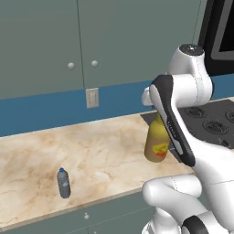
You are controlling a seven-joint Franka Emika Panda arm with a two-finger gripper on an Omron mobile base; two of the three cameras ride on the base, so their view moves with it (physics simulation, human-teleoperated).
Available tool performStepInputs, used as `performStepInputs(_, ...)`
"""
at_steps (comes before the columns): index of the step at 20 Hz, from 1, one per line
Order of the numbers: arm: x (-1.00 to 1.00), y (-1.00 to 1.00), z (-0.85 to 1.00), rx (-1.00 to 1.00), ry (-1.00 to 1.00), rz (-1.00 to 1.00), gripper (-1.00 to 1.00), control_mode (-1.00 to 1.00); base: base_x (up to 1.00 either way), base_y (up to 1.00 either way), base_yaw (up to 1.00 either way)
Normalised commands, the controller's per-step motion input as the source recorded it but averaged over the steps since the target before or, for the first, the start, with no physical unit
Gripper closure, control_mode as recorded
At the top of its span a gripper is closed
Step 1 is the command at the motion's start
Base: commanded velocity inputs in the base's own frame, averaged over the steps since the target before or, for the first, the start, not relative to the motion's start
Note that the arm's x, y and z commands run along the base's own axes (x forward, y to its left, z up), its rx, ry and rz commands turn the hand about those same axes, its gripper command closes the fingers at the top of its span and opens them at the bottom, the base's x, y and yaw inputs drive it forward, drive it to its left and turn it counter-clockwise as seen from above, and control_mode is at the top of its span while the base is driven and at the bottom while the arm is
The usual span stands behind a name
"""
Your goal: Place the drinks on the dining counter in a tight cluster.
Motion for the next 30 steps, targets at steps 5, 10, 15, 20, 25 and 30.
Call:
performStepInputs(5,-0.01,0.0,0.0,0.0,0.0,0.0,1.0,1.0,-0.02,0.0,0.0)
performStepInputs(10,0.0,0.0,0.0,0.0,0.0,0.0,1.0,1.0,-0.48,-0.34,-0.1)
performStepInputs(15,0.0,0.0,0.0,0.0,0.0,0.0,1.0,1.0,-0.55,-0.42,-0.2)
performStepInputs(20,0.0,0.0,0.0,0.0,0.0,0.0,1.0,1.0,-0.51,-0.08,-0.4)
performStepInputs(25,0.0,0.0,0.0,0.0,0.0,0.0,1.0,1.0,-0.37,-0.04,-0.74)
performStepInputs(30,0.0,0.0,0.0,0.0,0.0,0.0,1.0,1.0,-0.07,0.0,-0.87)
